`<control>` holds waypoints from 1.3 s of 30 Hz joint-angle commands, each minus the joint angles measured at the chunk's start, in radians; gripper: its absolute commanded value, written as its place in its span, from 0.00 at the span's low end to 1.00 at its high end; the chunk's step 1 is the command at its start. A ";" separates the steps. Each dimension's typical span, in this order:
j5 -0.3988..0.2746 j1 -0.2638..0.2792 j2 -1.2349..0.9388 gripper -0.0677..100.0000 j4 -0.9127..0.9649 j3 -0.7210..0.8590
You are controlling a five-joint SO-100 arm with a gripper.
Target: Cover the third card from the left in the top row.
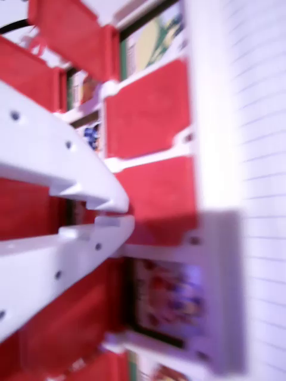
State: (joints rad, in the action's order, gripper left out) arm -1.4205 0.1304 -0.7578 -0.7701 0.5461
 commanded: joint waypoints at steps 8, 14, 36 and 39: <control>-0.037 -0.009 -0.069 0.00 0.143 -0.092; -0.023 -0.003 -0.083 0.00 0.138 -0.087; -0.015 0.015 -0.403 0.00 0.092 0.147; -0.029 0.012 -0.479 0.00 0.089 0.221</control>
State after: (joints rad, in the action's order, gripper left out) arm -1.4327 0.1304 -0.9863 -0.6780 0.7501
